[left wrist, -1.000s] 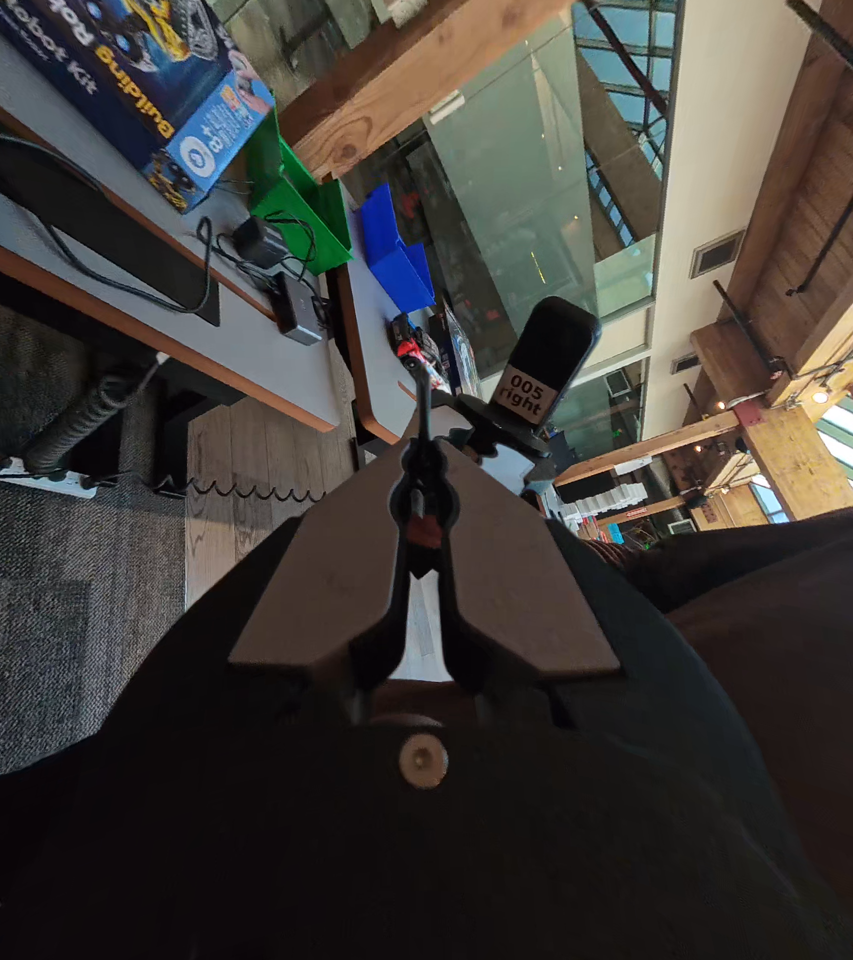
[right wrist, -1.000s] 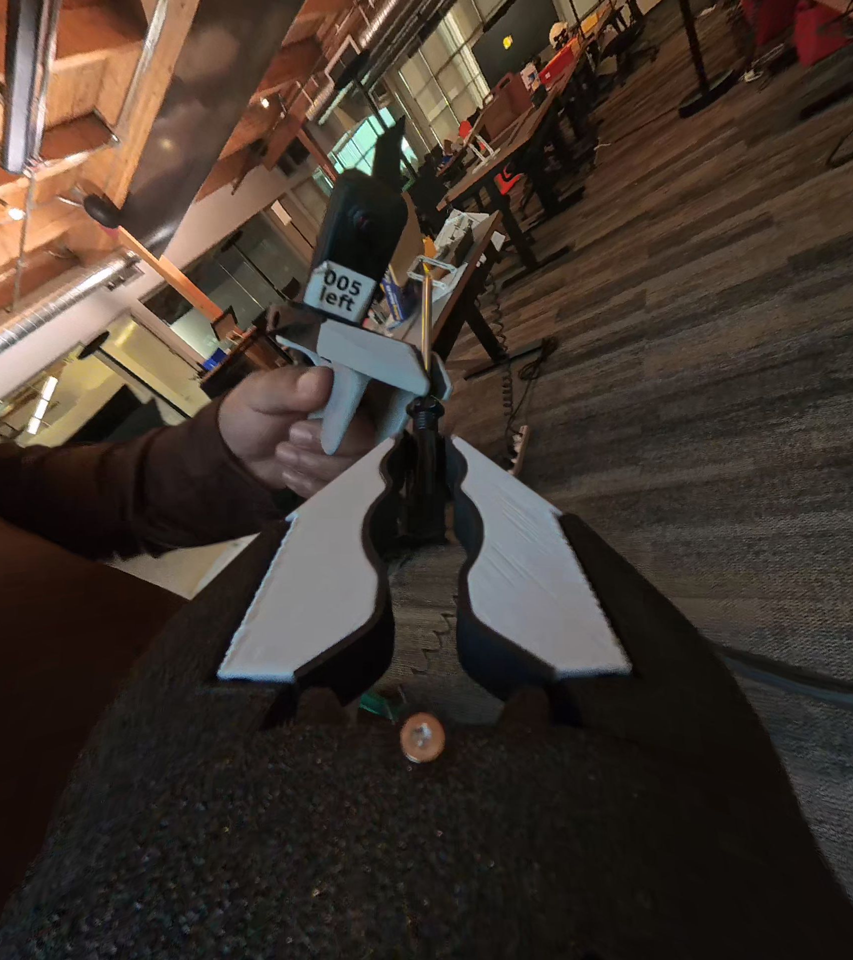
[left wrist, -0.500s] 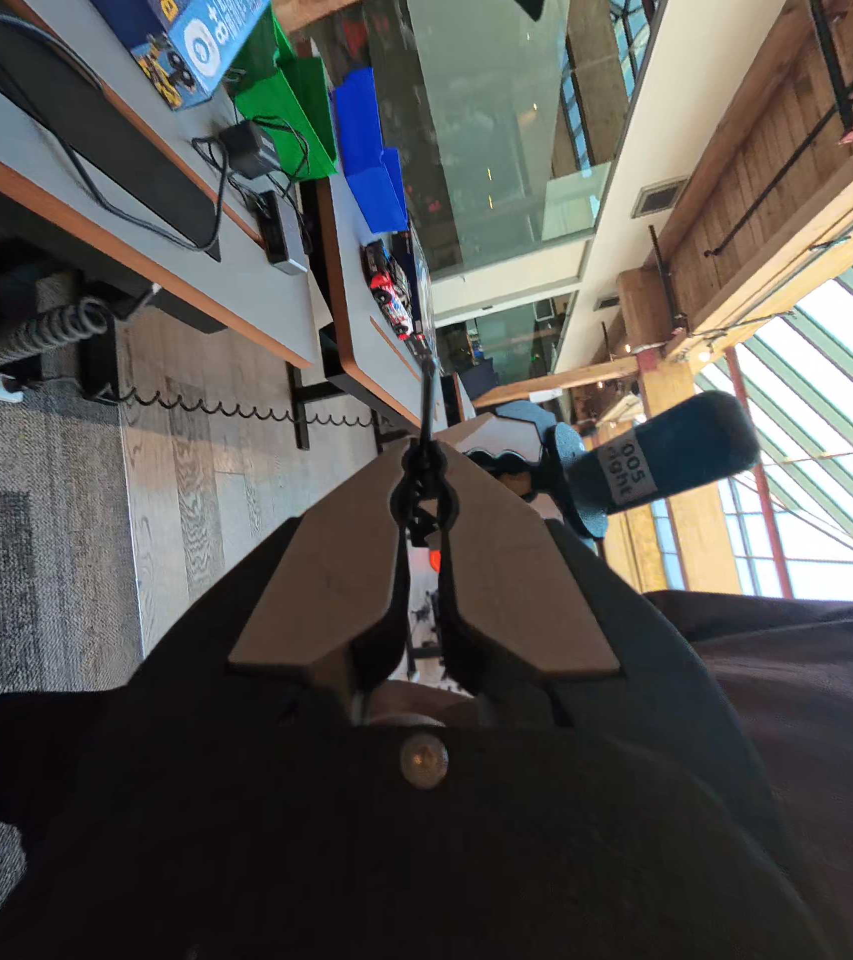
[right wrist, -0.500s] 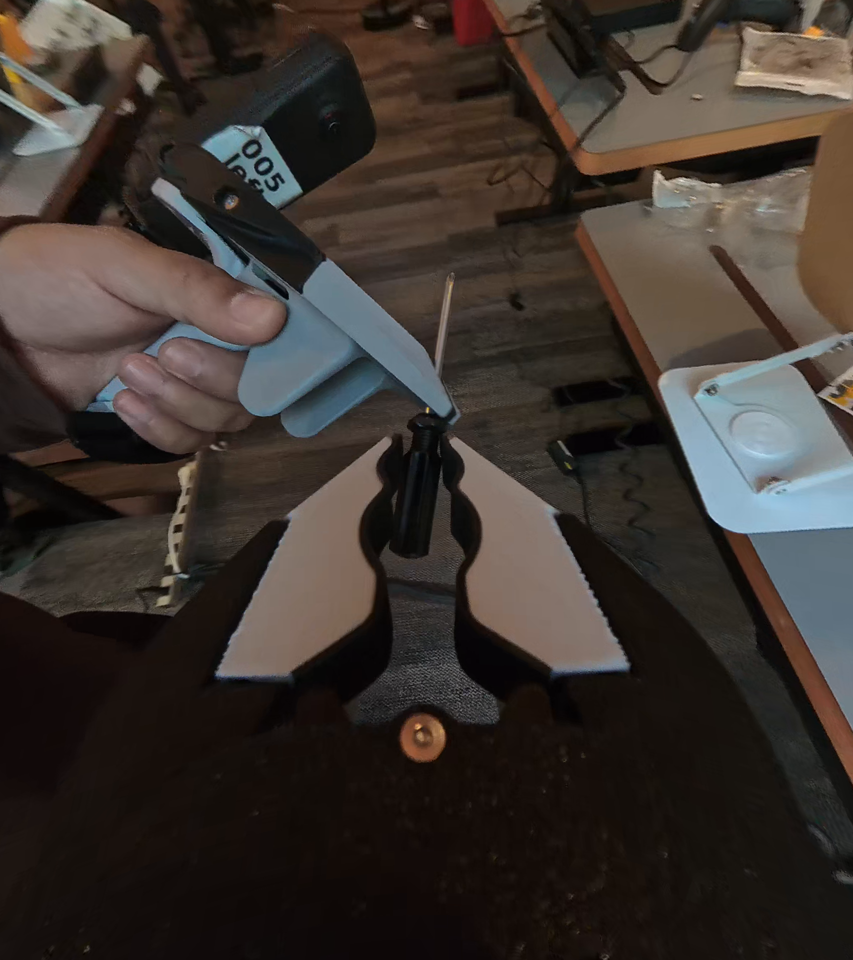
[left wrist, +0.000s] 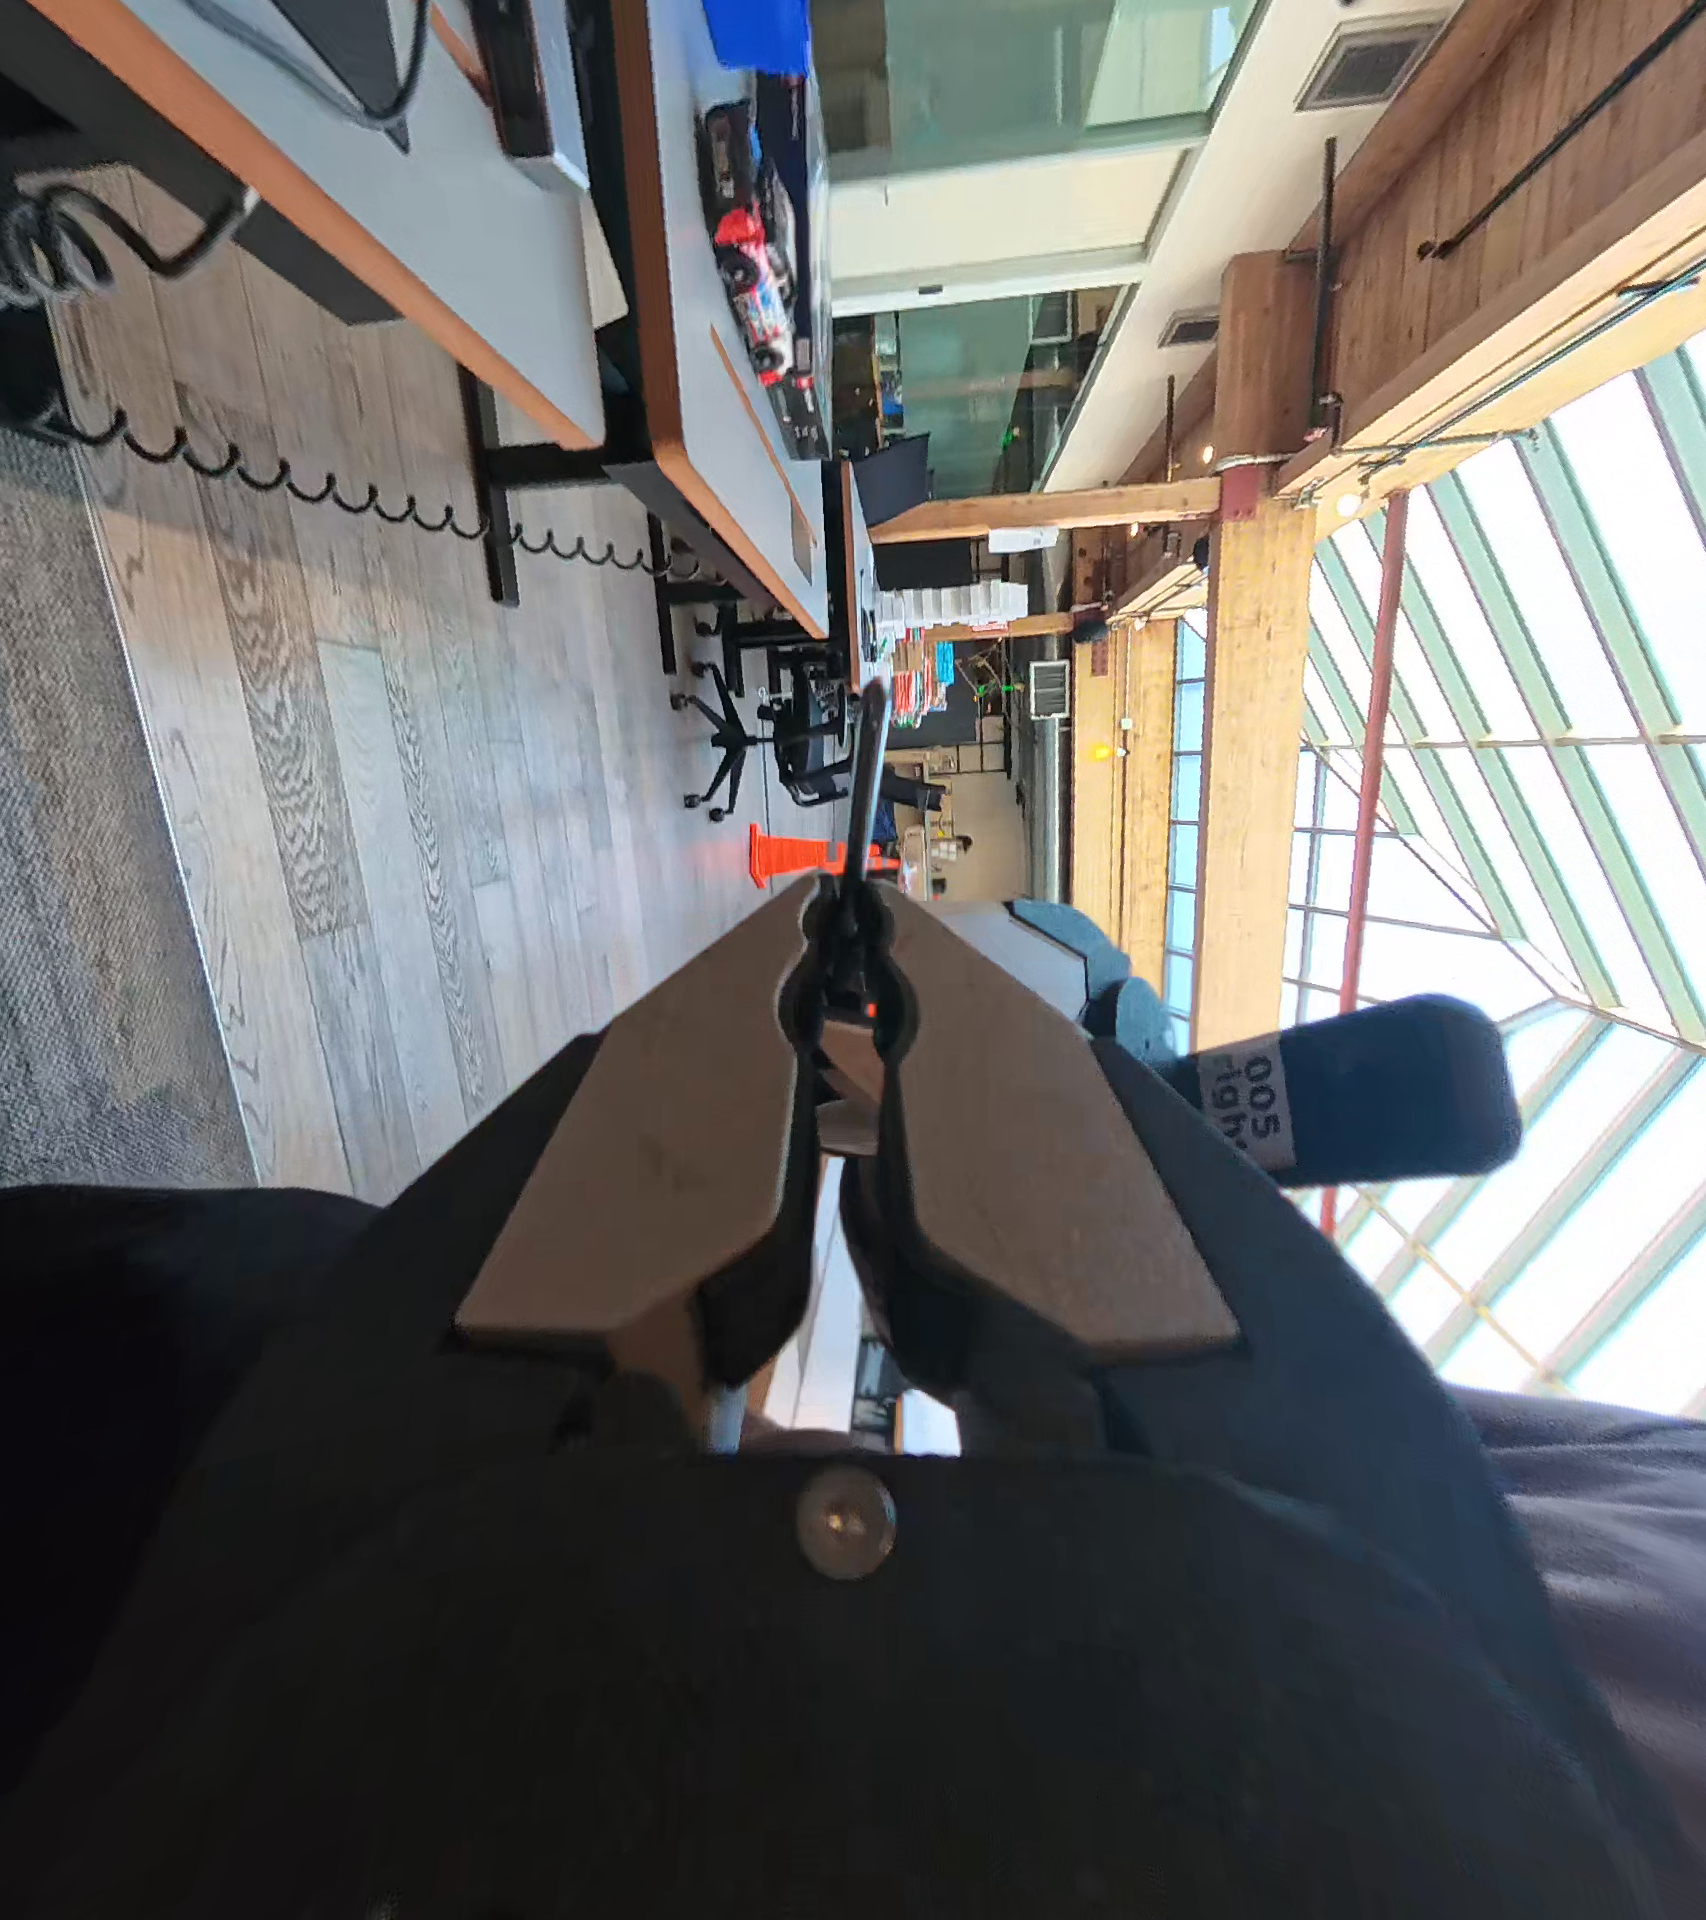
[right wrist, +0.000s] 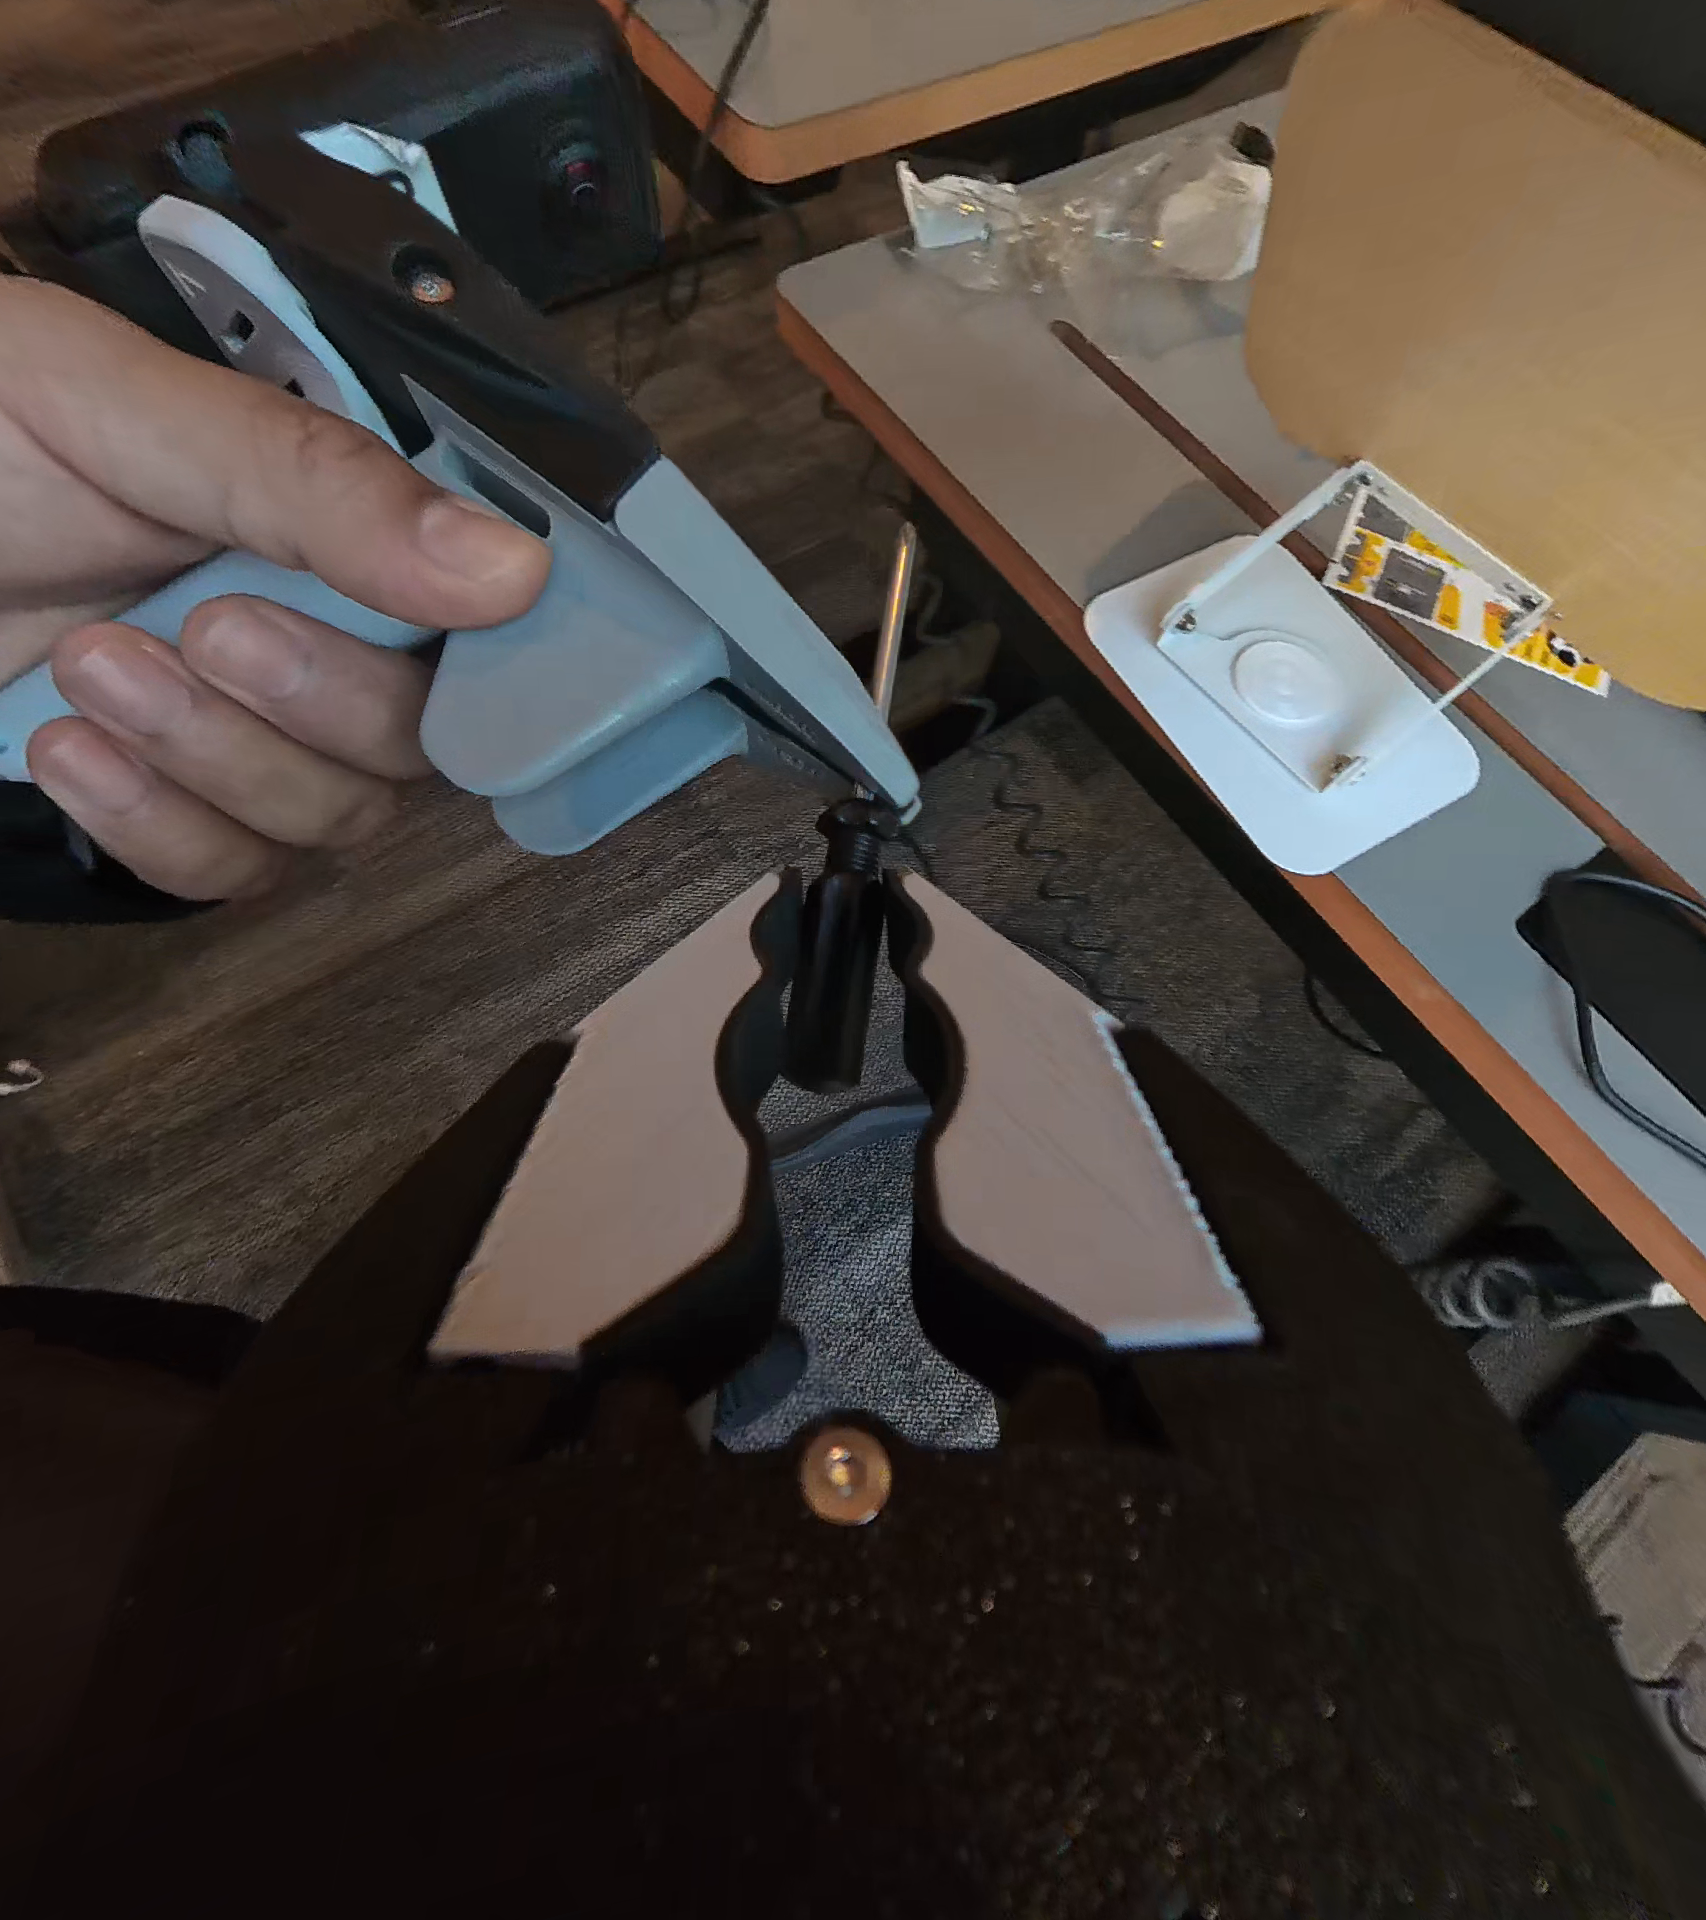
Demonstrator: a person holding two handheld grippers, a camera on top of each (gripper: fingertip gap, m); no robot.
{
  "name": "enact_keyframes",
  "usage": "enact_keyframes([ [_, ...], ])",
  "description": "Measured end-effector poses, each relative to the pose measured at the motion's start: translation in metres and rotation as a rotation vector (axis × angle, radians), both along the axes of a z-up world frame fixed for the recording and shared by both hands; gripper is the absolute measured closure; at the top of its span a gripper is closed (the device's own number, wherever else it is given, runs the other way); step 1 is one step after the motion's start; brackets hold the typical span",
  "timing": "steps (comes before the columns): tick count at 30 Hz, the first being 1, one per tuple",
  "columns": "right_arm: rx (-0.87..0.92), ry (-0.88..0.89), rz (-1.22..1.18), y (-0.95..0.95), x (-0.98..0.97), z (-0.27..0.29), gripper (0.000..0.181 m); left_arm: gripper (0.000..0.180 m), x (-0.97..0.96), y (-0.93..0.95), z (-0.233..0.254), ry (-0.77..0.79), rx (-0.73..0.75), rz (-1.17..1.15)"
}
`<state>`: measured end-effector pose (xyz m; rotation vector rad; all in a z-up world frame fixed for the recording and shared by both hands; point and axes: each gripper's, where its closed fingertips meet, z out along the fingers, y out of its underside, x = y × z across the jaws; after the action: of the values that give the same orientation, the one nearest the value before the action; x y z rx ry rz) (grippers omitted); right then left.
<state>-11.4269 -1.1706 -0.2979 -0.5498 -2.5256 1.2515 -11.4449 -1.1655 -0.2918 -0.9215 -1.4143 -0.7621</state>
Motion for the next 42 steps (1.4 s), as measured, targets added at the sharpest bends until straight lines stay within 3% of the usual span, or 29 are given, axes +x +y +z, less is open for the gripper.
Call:
enact_keyframes([
  [3, -0.02, -0.01, -0.072, 0.004, -0.016, -0.012, 0.165, 0.178, -0.019, 0.006, -0.011, -0.055, 0.038, -0.036],
  [12, -0.159, -0.011, -0.16, 0.013, -0.089, -0.045, 0.169, 0.176, -0.089, 0.013, -0.055, -0.156, -0.05, -0.083],
  [15, -0.216, -0.054, -0.21, 0.018, -0.119, -0.062, 0.169, 0.168, -0.117, 0.011, -0.078, -0.147, -0.092, -0.118],
  [18, -0.302, -0.103, -0.291, 0.025, -0.155, -0.09, 0.169, 0.142, -0.142, -0.007, -0.109, -0.099, -0.19, -0.192],
  [19, -0.33, -0.101, -0.324, 0.028, -0.168, -0.1, 0.169, 0.135, -0.149, -0.018, -0.121, -0.075, -0.224, -0.221],
  [22, -0.437, -0.09, -0.401, 0.033, -0.21, -0.131, 0.169, 0.134, -0.178, -0.073, -0.173, 0.051, -0.454, -0.236],
  [26, -0.515, 0.03, -0.446, 0.032, -0.266, -0.163, 0.169, 0.129, -0.261, -0.162, -0.201, 0.287, -0.725, 0.014],
  [35, -0.609, 0.169, -0.363, 0.009, -0.349, -0.202, 0.169, 0.096, -0.352, -0.238, -0.194, 0.738, -0.903, 0.274],
  [40, -0.609, 0.176, -0.349, 0.016, -0.364, -0.2, 0.169, 0.096, -0.39, -0.263, -0.178, 0.874, -0.998, 0.328],
  [42, -0.638, 0.172, -0.358, 0.018, -0.364, -0.204, 0.17, 0.123, -0.399, -0.259, -0.189, 0.908, -1.046, 0.217],
])
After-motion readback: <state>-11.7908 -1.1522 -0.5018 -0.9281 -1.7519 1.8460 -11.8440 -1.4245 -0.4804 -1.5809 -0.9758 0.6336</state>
